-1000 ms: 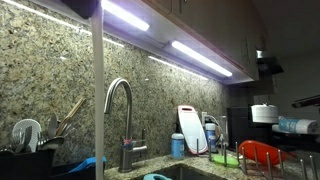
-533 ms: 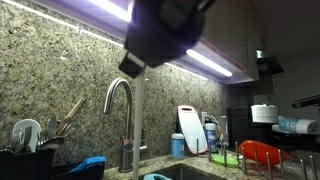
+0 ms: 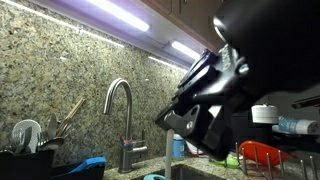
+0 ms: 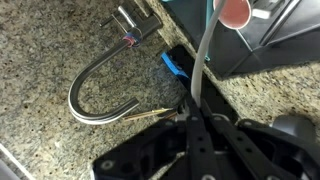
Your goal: Take the straw and put it in the sink
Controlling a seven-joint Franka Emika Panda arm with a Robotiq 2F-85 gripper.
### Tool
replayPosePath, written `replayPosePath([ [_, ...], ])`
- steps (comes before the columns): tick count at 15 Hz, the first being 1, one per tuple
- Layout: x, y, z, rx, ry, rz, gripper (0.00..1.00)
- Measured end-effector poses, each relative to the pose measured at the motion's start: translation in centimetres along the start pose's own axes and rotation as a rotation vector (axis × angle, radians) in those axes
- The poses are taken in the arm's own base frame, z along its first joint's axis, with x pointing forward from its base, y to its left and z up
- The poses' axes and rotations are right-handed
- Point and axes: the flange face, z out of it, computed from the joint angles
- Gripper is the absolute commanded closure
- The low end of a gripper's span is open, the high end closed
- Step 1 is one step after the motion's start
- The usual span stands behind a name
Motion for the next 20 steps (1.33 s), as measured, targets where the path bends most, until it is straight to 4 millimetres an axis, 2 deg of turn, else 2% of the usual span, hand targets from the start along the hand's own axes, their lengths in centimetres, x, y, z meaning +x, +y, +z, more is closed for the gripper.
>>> replayPosePath([
  [10, 0.3, 0.0, 0.6, -0.006, 0.024, -0.02, 0.99],
  [16, 0.4, 2.3, 4.0, -0.048, 0.037, -0.02, 0.99],
  [20, -0.2, 2.3, 5.8, -0.044, 0.01, -0.016, 0.99],
])
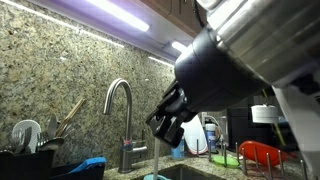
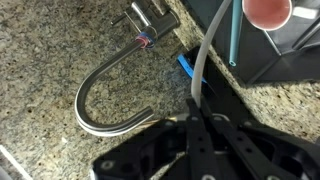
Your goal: Take the straw and put it in the sink
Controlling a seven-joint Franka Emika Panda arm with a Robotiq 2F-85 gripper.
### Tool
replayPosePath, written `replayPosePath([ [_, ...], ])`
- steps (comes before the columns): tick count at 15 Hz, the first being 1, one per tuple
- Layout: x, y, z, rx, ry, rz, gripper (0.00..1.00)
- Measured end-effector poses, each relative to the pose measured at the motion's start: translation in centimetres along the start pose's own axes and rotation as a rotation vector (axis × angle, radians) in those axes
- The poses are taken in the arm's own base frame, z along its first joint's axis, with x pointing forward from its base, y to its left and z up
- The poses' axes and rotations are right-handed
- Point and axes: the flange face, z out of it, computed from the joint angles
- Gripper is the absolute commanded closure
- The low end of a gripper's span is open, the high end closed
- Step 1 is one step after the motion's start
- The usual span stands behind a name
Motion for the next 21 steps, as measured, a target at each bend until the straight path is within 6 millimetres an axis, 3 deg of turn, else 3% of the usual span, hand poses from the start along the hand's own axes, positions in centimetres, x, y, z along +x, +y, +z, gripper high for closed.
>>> replayPosePath([
  [7, 1.2, 0.1, 0.7, -0.002, 0.012, 0.019, 0.99],
  [13, 1.6, 0.4, 2.1, -0.022, 0.133, 0.126, 0.99],
  [17, 1.9, -0.2, 3.0, -0.002, 0.245, 0.214, 0.99],
  [21, 1.6, -1.3, 3.6, 0.052, 0.251, 0.257, 0.99],
])
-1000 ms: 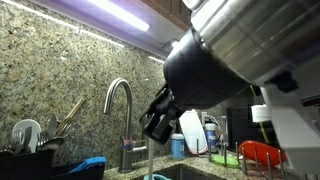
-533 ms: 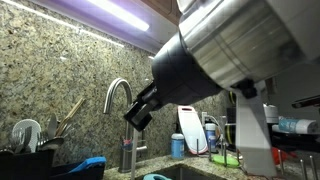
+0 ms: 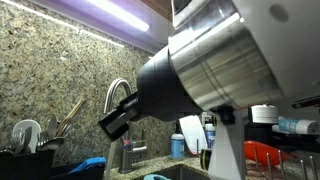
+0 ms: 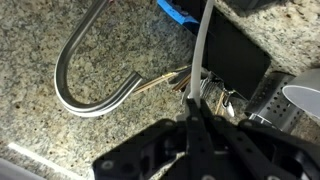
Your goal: Take the straw and put it in the sink
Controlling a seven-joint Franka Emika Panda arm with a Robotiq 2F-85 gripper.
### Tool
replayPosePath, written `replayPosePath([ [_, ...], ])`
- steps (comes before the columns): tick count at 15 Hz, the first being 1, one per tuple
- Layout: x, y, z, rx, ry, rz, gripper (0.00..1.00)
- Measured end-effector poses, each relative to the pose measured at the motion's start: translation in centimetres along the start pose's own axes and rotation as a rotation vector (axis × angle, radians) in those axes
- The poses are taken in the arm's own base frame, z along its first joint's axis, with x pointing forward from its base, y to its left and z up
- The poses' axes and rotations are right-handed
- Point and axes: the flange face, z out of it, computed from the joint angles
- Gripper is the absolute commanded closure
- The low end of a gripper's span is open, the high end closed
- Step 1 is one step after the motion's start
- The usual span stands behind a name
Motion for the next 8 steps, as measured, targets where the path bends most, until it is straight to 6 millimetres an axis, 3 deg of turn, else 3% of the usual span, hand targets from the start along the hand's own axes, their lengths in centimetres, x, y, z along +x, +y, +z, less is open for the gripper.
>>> replayPosePath([
  [8, -1.5, -1.0, -0.4, 0.133, -0.156, 0.017, 0.99],
])
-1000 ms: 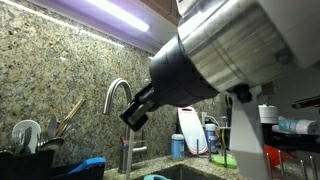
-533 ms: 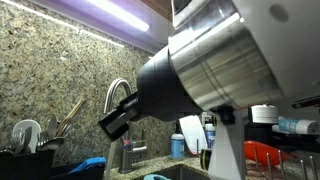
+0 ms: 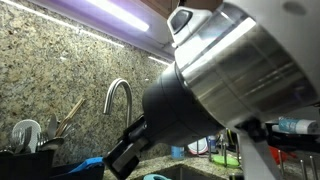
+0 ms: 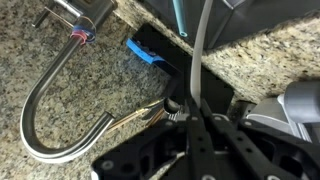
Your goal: Take the straw and put it in the sink
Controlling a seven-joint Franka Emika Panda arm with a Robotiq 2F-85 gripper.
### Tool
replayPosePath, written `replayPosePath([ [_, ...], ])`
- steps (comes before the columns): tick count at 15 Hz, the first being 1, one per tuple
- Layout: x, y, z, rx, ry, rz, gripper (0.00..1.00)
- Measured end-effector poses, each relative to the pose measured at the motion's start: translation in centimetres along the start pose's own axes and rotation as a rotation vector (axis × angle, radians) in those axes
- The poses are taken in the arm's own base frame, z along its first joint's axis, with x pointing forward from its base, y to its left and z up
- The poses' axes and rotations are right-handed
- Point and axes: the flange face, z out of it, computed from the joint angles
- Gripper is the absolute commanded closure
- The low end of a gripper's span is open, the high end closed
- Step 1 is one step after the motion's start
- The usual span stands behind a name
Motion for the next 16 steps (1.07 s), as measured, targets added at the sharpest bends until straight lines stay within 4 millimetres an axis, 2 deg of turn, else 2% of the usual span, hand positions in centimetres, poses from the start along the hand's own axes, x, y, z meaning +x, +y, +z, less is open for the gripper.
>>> replayPosePath([
  [5, -0.9, -0.6, 0.3, 0.007, -0.061, -0.005, 0.99],
  [10, -2.8, -1.2, 1.4, 0.016, -0.105, -0.011, 0.99],
  [11, -3.3, -1.2, 1.7, 0.017, -0.115, -0.012, 0.71],
  [13, -4.1, -1.3, 2.2, 0.018, -0.133, -0.011, 0.65],
  [16, -4.9, -1.4, 2.6, 0.02, -0.152, -0.011, 0.41],
])
